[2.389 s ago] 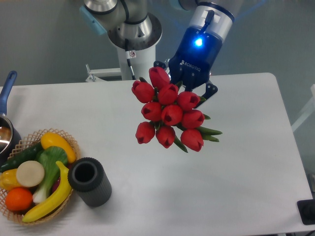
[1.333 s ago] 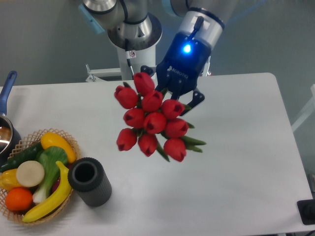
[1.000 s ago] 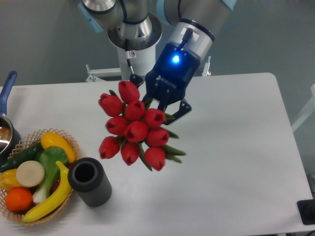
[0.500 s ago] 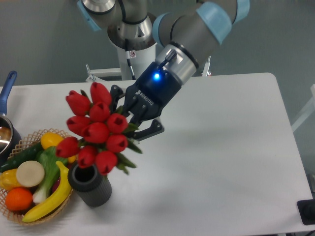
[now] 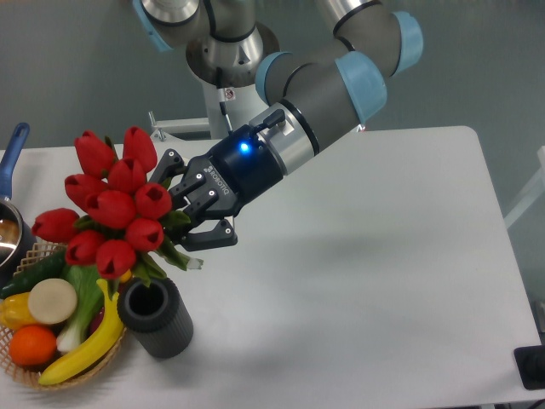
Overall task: Insert the flowers into the vase
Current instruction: 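Lower the tulip stems down into the black vase opening, then push the tulip stems deeper into the vase, adjusting the bunch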
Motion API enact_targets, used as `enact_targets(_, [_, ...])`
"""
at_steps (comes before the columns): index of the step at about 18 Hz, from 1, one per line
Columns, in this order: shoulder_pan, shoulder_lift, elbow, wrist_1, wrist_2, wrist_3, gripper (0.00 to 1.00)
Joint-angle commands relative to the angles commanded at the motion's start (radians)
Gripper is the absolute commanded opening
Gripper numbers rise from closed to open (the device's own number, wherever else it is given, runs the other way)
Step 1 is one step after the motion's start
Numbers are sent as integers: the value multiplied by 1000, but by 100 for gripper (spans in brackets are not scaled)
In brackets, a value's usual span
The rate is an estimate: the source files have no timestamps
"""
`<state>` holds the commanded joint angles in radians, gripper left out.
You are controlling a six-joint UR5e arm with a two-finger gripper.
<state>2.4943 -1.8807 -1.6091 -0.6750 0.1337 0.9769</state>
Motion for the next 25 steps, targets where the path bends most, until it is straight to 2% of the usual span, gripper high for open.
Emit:
enact_targets(3, [-3,-20,-2,0,-84,12,25])
enact_targets(7, [-26,-49,5,0,-92,55,24])
enact_targets(12, [-43,-115,46,0,-115,83,24])
enact_targets(25, [-64,-150,61,0,-126,85,24])
